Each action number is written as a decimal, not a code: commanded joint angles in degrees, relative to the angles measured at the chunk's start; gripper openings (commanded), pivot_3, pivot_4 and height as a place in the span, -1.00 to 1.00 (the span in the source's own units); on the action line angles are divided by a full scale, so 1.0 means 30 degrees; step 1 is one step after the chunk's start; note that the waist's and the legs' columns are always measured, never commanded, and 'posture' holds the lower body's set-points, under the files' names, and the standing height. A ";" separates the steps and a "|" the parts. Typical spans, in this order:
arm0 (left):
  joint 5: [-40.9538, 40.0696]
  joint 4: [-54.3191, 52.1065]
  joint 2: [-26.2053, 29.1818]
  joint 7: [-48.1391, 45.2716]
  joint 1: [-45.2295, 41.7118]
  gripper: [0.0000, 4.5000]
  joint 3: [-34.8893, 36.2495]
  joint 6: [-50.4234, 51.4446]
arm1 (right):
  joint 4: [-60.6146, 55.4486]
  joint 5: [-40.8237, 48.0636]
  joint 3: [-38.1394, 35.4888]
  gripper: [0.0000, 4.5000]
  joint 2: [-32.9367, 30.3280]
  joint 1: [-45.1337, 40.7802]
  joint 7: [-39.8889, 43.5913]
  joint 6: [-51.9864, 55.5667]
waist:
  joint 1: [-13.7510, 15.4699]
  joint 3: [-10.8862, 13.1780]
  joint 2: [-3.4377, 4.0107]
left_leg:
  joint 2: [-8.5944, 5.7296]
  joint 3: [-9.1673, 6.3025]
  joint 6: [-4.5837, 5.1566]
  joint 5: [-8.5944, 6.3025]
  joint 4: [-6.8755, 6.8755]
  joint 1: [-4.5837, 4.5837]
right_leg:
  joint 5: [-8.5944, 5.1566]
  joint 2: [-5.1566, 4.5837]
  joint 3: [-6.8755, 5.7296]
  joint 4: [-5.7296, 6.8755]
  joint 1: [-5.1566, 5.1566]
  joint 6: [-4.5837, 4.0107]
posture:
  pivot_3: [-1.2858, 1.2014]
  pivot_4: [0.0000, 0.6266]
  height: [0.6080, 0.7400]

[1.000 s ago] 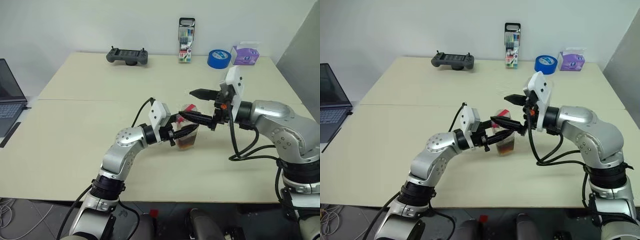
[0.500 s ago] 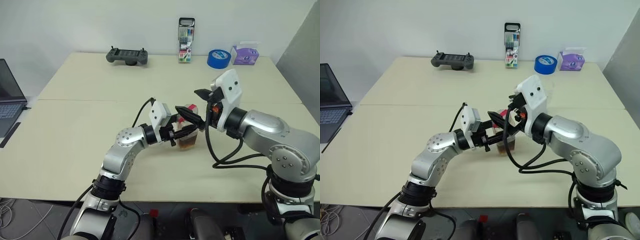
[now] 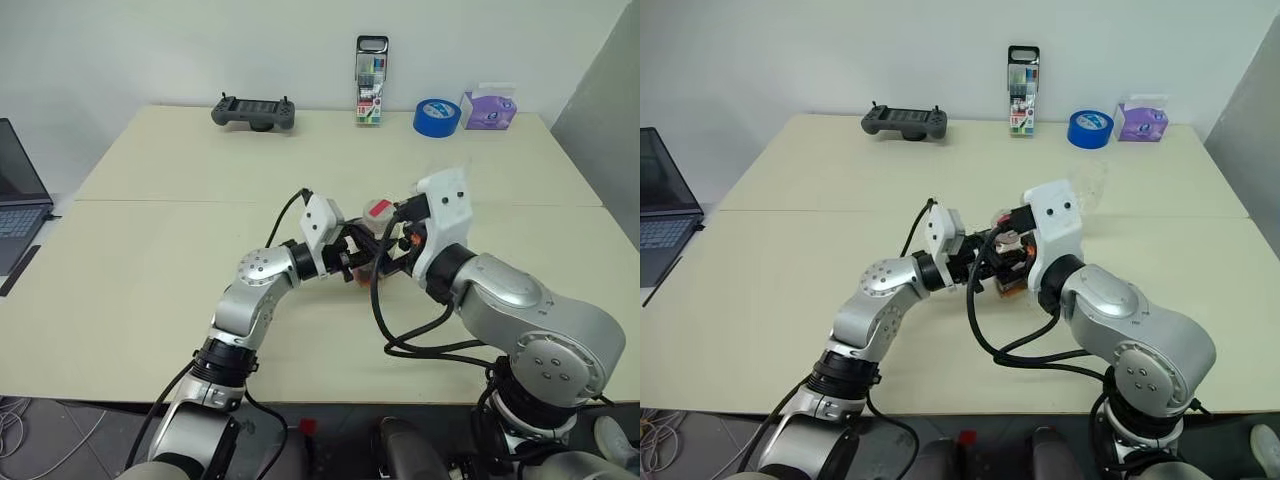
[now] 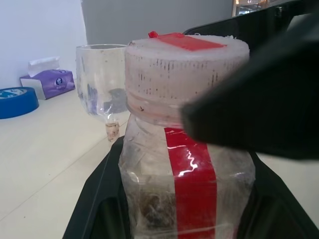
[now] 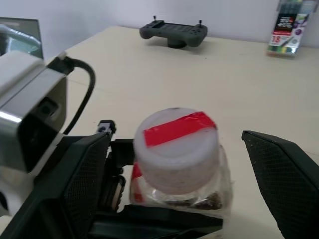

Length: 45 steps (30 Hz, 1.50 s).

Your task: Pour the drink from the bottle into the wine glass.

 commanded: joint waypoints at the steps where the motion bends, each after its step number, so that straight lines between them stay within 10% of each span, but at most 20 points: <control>1: -0.0065 -0.0270 -0.0126 -0.0191 -0.0427 -0.15 0.0185 -0.0578 | -0.0674 -0.0656 -0.0158 1.00 0.0455 -0.0407 -0.0315 0.0130 | -0.0003 0.0000 0.0000 | 0.0003 0.0000 0.0000 0.0000 -0.0001 0.0001 | 0.0000 0.0000 0.0001 0.0000 0.0000 0.0000 | 0.03 -0.52 1.00; 8: -0.0014 -0.0330 -0.0161 -0.0214 -0.0349 -0.15 0.0210 -0.0535 | -0.0847 -0.1635 0.0601 1.00 0.0656 -0.0544 -0.0268 0.0317 | -0.0012 0.0000 0.0001 | 0.0004 0.0002 0.0000 0.0000 -0.0001 0.0001 | 0.0000 0.0003 -0.0002 0.0011 -0.0006 0.0000 | 0.03 -0.52 1.00; 16: 0.0024 -0.0374 -0.0184 -0.0172 -0.0293 -0.15 0.0263 -0.0540 | -0.0845 -0.2427 0.1463 -0.15 -0.0216 -0.0477 0.0256 0.0100 | -0.0020 0.0000 0.0001 | 0.0002 -0.0001 0.0001 0.0000 -0.0005 -0.0001 | -0.0001 0.0003 -0.0003 0.0002 -0.0005 0.0001 | 0.03 -0.52 1.00; 19: 0.0085 -0.0422 -0.0217 -0.0181 -0.0246 -0.15 0.0289 -0.0528 | -0.0538 -0.2518 0.1438 -0.17 -0.0991 -0.0539 0.0806 -0.0192 | -0.0017 0.0000 0.0001 | 0.0001 0.0002 0.0000 0.0000 -0.0004 -0.0001 | -0.0001 0.0003 -0.0005 0.0002 -0.0005 0.0001 | 0.03 -0.52 1.00; 34: 0.0016 -0.0763 -0.0327 -0.0416 -0.0376 -0.15 0.0062 -0.0128 | 0.8901 0.2159 0.0969 -0.17 -1.3422 -0.1107 2.3303 -1.1951 | -0.0045 0.0012 -0.0009 | -0.0060 0.0035 0.0019 -0.0008 -0.0028 0.0001 | 0.0002 0.0004 -0.0058 -0.0159 0.0062 0.0004 | 0.03 -0.52 1.00; 45: -0.0065 -0.1568 0.0042 -0.0073 0.0102 -0.15 0.0221 0.0287 | 1.2197 0.1280 0.3188 -0.17 -1.3938 -0.2716 2.8093 -1.5335 | 0.0071 0.0014 -0.0007 | -0.0005 0.0024 0.0015 -0.0007 -0.0025 -0.0026 | 0.0011 -0.0011 -0.0029 -0.0209 0.0064 0.0012 | 0.03 -0.52 1.00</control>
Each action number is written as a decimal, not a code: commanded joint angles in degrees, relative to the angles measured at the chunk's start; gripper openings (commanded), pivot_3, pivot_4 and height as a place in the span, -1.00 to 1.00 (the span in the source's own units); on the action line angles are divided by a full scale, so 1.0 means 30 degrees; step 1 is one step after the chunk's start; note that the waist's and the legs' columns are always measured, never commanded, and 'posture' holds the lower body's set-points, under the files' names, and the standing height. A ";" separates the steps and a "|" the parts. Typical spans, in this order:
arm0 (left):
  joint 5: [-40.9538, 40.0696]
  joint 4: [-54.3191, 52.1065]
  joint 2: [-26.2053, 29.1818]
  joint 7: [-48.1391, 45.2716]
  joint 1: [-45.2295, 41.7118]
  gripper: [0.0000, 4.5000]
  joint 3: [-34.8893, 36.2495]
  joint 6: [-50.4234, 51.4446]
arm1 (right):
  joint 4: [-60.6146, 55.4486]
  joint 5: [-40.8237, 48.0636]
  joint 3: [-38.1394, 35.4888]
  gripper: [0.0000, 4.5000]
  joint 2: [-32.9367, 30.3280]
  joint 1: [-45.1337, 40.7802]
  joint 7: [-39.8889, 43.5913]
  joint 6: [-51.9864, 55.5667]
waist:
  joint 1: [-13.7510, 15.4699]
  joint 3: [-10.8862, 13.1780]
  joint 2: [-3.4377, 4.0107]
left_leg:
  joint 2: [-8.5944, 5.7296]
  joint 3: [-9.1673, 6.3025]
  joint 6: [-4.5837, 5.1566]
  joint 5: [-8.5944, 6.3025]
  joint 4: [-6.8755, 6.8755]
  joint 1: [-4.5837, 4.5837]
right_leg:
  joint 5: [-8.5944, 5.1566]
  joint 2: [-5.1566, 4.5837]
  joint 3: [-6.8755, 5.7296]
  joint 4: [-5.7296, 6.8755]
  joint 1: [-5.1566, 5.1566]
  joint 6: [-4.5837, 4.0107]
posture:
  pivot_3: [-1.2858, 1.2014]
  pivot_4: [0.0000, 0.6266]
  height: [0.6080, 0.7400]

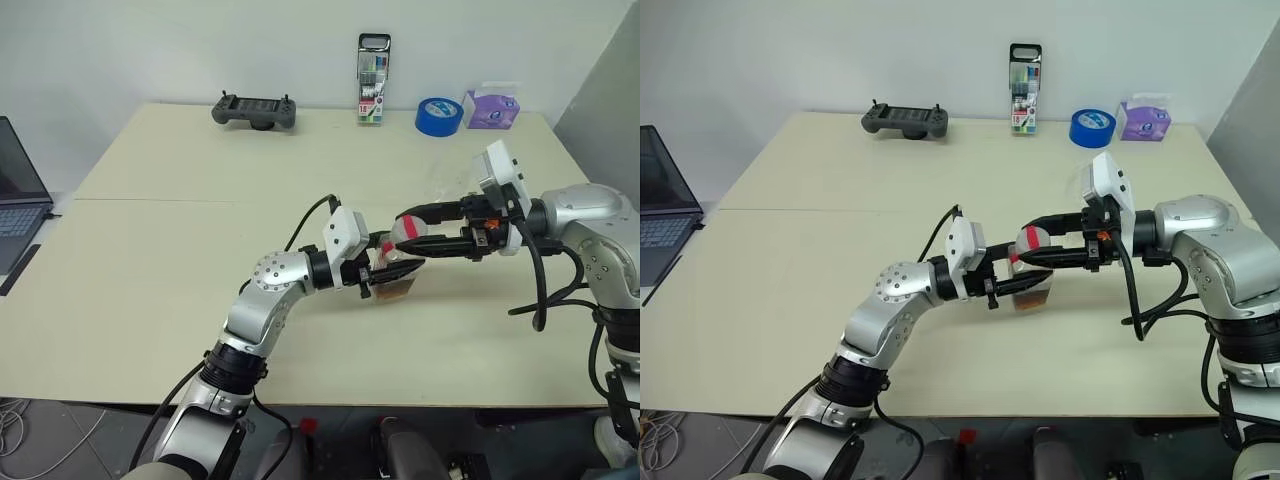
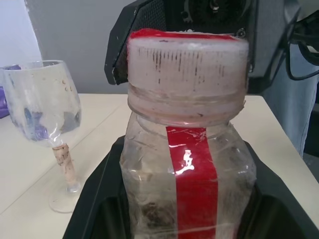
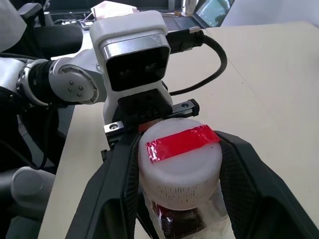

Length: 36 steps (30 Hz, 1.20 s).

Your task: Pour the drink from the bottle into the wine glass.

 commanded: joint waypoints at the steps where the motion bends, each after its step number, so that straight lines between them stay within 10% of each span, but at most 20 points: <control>1: -0.0341 0.0033 0.0391 0.1056 -0.0118 -0.15 0.1713 0.0110 | -0.0605 0.0760 0.0478 -0.17 -0.0158 -0.0317 0.2139 -0.0243 | 0.0007 0.0000 0.0000 | -0.0007 0.0004 0.0000 0.0000 0.0000 -0.0001 | 0.0000 -0.0008 0.0002 -0.0003 0.0000 0.0001 | 0.03 -0.52 1.00; 8: -0.0341 0.0102 0.0354 0.1100 -0.0195 -0.15 0.1666 0.0106 | -0.0693 0.1180 0.0336 -0.17 -0.0194 -0.0637 0.1841 0.0762 | 0.0029 0.0000 0.0000 | -0.0032 0.0001 -0.0002 0.0001 0.0005 -0.0001 | 0.0003 -0.0034 0.0014 -0.0001 0.0000 0.0005 | 0.03 -0.52 1.00; 16: -0.0389 0.0240 0.0252 0.0991 -0.0356 -0.15 0.1514 0.0135 | -0.1197 0.1318 -0.0291 1.00 -0.0025 -0.0513 0.0802 0.1060 | 0.0035 0.0000 0.0001 | -0.0029 -0.0005 -0.0002 0.0001 0.0005 0.0000 | 0.0003 -0.0034 0.0014 0.0001 0.0000 0.0005 | 0.03 -0.52 1.00; 36: -0.0403 0.0534 0.0141 0.0896 -0.0451 -0.15 0.1377 0.0044 | -0.2502 0.0380 -0.1141 1.00 0.1473 -0.0259 -0.4529 0.1124 | 0.0046 0.0000 0.0002 | -0.0042 -0.0008 -0.0004 0.0002 0.0024 -0.0010 | 0.0008 -0.0050 0.0018 0.0012 0.0000 0.0010 | 0.03 -0.52 1.00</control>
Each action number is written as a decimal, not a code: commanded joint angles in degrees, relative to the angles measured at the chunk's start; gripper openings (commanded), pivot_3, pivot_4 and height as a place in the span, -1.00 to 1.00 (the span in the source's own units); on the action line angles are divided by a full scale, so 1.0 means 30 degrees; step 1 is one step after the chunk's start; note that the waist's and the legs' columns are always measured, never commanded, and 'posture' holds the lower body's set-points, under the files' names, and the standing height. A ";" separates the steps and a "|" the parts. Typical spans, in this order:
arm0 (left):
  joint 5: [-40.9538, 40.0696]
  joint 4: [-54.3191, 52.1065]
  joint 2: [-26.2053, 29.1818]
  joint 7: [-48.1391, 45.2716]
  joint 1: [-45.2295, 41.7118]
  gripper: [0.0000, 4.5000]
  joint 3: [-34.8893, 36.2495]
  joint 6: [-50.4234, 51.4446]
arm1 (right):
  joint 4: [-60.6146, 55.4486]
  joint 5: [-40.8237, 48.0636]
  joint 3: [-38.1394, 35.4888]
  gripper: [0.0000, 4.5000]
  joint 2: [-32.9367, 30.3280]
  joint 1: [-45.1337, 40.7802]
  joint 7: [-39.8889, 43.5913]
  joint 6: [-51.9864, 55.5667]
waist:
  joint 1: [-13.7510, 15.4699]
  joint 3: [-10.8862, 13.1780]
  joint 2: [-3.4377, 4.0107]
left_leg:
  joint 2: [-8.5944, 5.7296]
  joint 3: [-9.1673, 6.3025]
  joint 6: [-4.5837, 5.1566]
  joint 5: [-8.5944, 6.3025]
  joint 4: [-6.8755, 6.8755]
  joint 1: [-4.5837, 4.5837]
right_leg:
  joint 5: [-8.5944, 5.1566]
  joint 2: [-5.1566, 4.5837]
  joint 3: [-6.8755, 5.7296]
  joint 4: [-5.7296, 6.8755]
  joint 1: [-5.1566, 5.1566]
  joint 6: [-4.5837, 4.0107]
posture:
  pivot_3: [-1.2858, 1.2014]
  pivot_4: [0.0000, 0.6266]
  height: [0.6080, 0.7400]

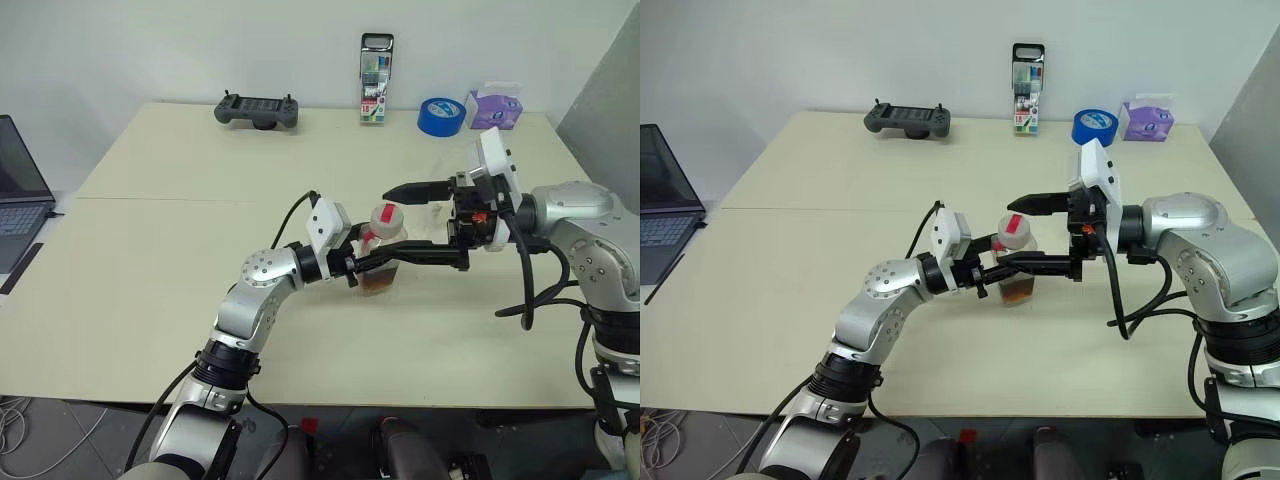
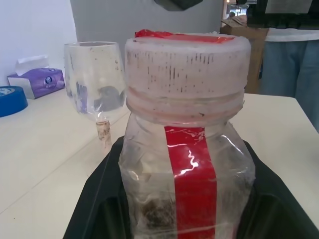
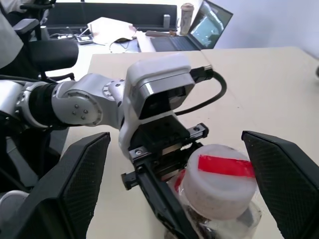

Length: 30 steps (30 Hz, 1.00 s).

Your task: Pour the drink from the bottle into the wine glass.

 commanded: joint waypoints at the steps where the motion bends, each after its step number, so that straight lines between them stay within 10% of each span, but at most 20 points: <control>1: -0.0164 -0.0390 -0.0119 0.0034 -0.0350 -0.15 0.0275 -0.0272 | -0.0792 -0.0537 -0.0685 1.00 0.0107 -0.0083 -0.1765 0.0058 | -0.0002 0.0000 0.0000 | 0.0001 -0.0002 0.0000 0.0000 0.0001 0.0000 | 0.0000 0.0000 0.0002 0.0004 0.0000 0.0000 | 0.03 -0.52 1.00; 30: -0.0194 -0.0566 -0.0191 0.0189 -0.0180 -0.15 0.0218 -0.0312 | -0.0274 -0.3701 0.1040 1.00 0.2141 0.0064 -0.6045 0.0079 | -0.0043 -0.0001 0.0001 | 0.0000 0.0002 -0.0001 0.0001 0.0017 0.0001 | 0.0003 0.0007 0.0003 0.0021 0.0000 0.0002 | 0.03 -0.52 1.00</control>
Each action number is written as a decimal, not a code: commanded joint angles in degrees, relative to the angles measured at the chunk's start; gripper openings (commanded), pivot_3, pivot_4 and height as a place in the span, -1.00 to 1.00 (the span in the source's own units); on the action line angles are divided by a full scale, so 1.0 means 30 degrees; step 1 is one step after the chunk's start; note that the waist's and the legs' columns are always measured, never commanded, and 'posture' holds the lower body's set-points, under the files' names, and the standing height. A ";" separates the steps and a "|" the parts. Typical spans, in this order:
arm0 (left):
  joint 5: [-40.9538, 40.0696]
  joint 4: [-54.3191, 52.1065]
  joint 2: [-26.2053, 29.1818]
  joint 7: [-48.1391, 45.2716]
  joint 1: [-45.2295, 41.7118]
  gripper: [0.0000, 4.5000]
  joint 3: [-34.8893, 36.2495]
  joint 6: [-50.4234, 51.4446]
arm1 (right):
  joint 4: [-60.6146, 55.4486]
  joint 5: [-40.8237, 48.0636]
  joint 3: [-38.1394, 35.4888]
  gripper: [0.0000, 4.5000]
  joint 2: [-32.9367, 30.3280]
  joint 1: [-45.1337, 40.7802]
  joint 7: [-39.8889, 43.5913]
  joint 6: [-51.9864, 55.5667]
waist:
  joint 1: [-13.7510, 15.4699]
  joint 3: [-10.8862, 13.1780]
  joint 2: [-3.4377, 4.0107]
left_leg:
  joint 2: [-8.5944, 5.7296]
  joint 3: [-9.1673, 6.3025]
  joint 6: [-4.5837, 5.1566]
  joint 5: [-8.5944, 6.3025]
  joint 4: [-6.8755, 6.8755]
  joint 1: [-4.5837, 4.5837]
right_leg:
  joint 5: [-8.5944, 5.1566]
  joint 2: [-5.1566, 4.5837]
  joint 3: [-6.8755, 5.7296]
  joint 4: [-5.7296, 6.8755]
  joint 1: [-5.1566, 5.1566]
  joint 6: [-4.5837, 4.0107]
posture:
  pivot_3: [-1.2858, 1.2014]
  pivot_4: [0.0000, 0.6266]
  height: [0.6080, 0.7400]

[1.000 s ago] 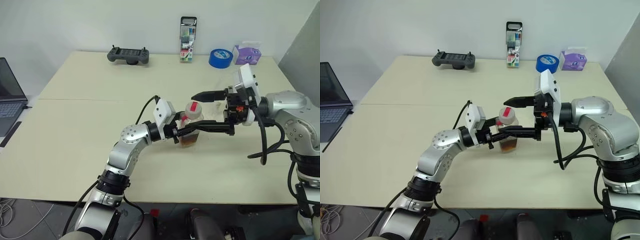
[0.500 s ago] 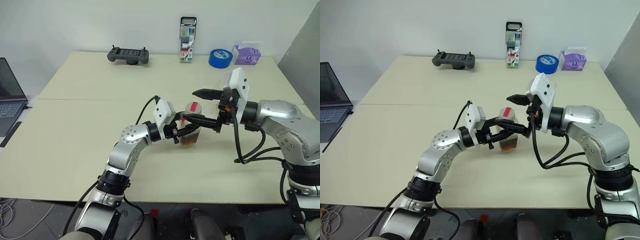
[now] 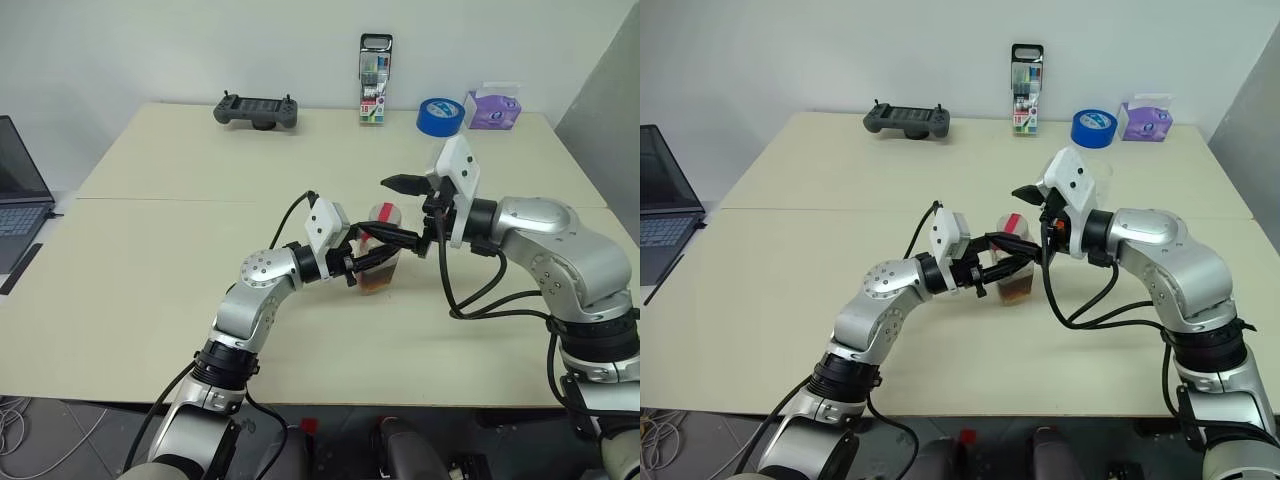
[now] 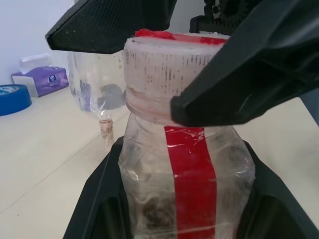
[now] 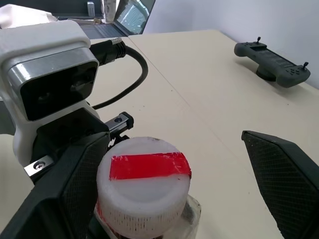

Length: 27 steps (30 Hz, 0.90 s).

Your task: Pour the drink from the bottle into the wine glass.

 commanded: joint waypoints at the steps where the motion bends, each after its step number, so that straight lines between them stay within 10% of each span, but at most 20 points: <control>1: -0.0211 -0.0582 -0.0192 -0.0013 -0.0225 -0.15 0.0211 -0.0330 | 0.0273 -0.0532 -0.0323 1.00 -0.0189 -0.0307 -0.0208 -0.0286 | 0.0000 0.0000 0.0000 | 0.0000 0.0002 0.0000 0.0000 0.0000 0.0000 | 0.0000 0.0000 0.0000 -0.0002 0.0000 0.0000 | 0.03 -0.52 1.00; 27: 0.0000 -0.0405 -0.0123 -0.0155 -0.0264 -0.15 0.0117 -0.0370 | -0.0133 0.0678 -0.2495 1.00 -0.2531 0.0914 0.0747 -0.0175 | 0.0005 0.0000 0.0000 | 0.0000 0.0004 0.0002 -0.0001 0.0006 0.0001 | 0.0001 0.0000 -0.0001 0.0010 0.0001 0.0001 | 0.03 -0.52 1.00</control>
